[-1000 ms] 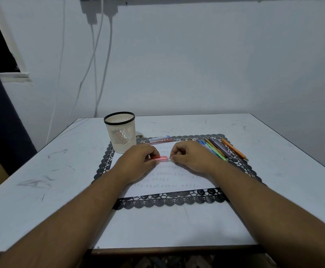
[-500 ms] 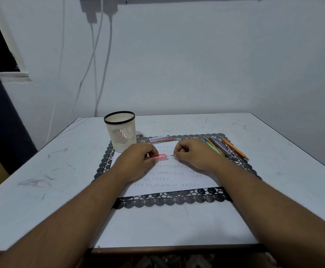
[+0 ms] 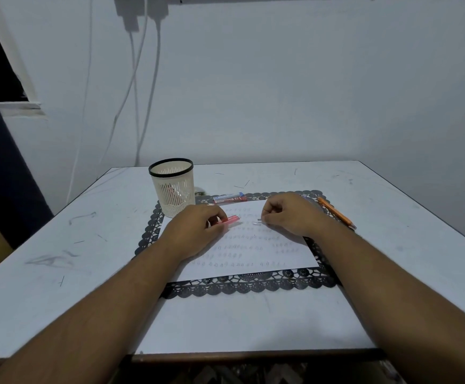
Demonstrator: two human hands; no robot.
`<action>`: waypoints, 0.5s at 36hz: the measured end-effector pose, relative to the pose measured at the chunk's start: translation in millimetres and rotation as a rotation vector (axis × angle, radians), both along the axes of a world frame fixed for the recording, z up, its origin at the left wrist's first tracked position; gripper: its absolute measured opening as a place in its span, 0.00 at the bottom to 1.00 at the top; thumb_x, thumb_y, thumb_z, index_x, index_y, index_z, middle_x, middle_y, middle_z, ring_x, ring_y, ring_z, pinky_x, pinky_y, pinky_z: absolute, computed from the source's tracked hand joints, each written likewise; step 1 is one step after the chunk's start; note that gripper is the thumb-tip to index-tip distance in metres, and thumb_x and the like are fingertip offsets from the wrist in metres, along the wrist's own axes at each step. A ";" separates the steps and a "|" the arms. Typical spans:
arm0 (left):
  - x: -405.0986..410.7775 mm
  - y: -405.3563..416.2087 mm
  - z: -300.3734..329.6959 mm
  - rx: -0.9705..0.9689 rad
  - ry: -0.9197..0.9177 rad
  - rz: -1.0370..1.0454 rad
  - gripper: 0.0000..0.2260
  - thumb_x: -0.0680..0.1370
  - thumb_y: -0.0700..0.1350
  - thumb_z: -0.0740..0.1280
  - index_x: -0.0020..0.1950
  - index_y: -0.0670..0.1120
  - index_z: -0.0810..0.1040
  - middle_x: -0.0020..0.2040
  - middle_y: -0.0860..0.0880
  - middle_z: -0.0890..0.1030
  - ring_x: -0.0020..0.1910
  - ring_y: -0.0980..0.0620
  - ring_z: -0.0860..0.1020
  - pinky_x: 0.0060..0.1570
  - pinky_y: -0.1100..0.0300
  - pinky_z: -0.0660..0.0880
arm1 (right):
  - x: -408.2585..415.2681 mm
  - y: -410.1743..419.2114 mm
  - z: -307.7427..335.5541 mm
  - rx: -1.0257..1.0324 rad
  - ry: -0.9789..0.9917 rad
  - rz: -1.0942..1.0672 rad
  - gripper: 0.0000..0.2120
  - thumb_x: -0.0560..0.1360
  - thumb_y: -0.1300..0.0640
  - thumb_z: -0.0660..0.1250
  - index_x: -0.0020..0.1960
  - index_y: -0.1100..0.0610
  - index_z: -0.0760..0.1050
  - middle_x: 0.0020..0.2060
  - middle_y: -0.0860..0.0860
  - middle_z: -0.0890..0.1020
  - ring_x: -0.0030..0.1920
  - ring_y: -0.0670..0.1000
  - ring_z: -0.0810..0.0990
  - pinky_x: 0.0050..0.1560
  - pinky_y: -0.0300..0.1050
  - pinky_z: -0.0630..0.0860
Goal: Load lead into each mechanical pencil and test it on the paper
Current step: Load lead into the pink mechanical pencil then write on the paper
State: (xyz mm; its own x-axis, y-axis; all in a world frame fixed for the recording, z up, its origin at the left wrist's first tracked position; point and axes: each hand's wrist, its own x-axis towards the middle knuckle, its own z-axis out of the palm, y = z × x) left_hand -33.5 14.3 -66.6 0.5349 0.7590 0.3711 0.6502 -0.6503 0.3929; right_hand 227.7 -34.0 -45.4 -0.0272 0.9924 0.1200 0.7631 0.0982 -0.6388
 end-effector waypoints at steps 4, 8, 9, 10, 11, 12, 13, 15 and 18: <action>-0.1 -0.3 0.9 -0.002 -0.001 0.001 0.06 0.81 0.50 0.69 0.56 0.54 0.84 0.41 0.60 0.80 0.39 0.62 0.76 0.38 0.61 0.69 | 0.5 0.2 0.8 -0.025 -0.037 0.033 0.05 0.78 0.57 0.75 0.44 0.50 0.85 0.41 0.45 0.86 0.46 0.47 0.84 0.47 0.44 0.79; -0.9 -1.3 2.1 0.012 0.006 -0.011 0.08 0.81 0.49 0.68 0.59 0.52 0.84 0.43 0.60 0.80 0.41 0.62 0.76 0.39 0.62 0.70 | -1.2 1.5 -0.3 -0.021 -0.059 0.040 0.04 0.78 0.56 0.75 0.43 0.50 0.84 0.42 0.44 0.86 0.46 0.46 0.84 0.47 0.43 0.79; -0.8 -2.0 2.4 0.020 0.011 -0.015 0.09 0.82 0.49 0.68 0.60 0.52 0.84 0.44 0.60 0.80 0.41 0.62 0.76 0.39 0.62 0.70 | -1.6 1.5 -1.0 -0.020 -0.066 0.039 0.04 0.78 0.55 0.75 0.43 0.49 0.84 0.42 0.44 0.86 0.46 0.46 0.83 0.46 0.42 0.78; -0.3 -2.8 2.9 0.025 0.019 -0.022 0.09 0.82 0.50 0.68 0.60 0.52 0.84 0.45 0.59 0.80 0.42 0.62 0.76 0.39 0.62 0.70 | -2.0 1.6 -1.7 -0.019 -0.069 0.037 0.05 0.78 0.55 0.75 0.43 0.49 0.84 0.42 0.44 0.86 0.46 0.46 0.83 0.46 0.42 0.77; 0.5 -3.7 3.5 0.028 0.028 -0.032 0.10 0.82 0.50 0.68 0.61 0.52 0.84 0.45 0.59 0.80 0.42 0.62 0.75 0.40 0.62 0.71 | -2.2 1.8 -2.6 -0.021 -0.070 0.034 0.05 0.78 0.55 0.75 0.43 0.48 0.84 0.42 0.44 0.86 0.46 0.46 0.83 0.45 0.41 0.77; 1.4 -4.7 4.0 0.028 0.037 -0.047 0.10 0.82 0.50 0.68 0.61 0.52 0.84 0.46 0.58 0.80 0.42 0.62 0.75 0.40 0.61 0.71 | -2.7 1.9 -3.6 -0.024 -0.069 0.033 0.05 0.78 0.55 0.75 0.43 0.48 0.84 0.42 0.44 0.86 0.46 0.46 0.83 0.45 0.42 0.77; 2.2 -5.6 4.3 0.033 0.045 -0.065 0.09 0.82 0.51 0.68 0.61 0.53 0.84 0.46 0.58 0.80 0.42 0.62 0.75 0.41 0.59 0.72 | -3.4 2.2 -4.9 -0.025 -0.066 0.030 0.05 0.78 0.54 0.75 0.43 0.48 0.84 0.42 0.44 0.86 0.46 0.46 0.83 0.44 0.42 0.77; 3.4 -6.3 3.5 0.057 0.071 -0.102 0.09 0.82 0.53 0.68 0.60 0.54 0.84 0.46 0.58 0.80 0.43 0.60 0.75 0.43 0.56 0.75 | -5.5 2.8 -7.5 -0.027 -0.046 0.022 0.05 0.77 0.54 0.76 0.42 0.48 0.84 0.41 0.44 0.86 0.45 0.47 0.83 0.43 0.42 0.77; 6.0 -7.4 0.5 0.096 0.119 -0.126 0.10 0.81 0.54 0.69 0.61 0.56 0.83 0.47 0.59 0.78 0.44 0.60 0.74 0.45 0.53 0.76 | -10.2 1.9 -10.1 -0.018 -0.018 0.012 0.05 0.77 0.55 0.76 0.42 0.48 0.84 0.40 0.45 0.85 0.43 0.47 0.82 0.42 0.41 0.75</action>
State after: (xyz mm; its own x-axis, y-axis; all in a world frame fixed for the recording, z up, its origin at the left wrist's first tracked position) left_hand -27.5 6.9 -66.2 0.6681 0.6472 0.3672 0.5990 -0.7605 0.2506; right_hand 217.4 -32.1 -55.5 -0.0415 0.9940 0.1013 0.7732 0.0961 -0.6269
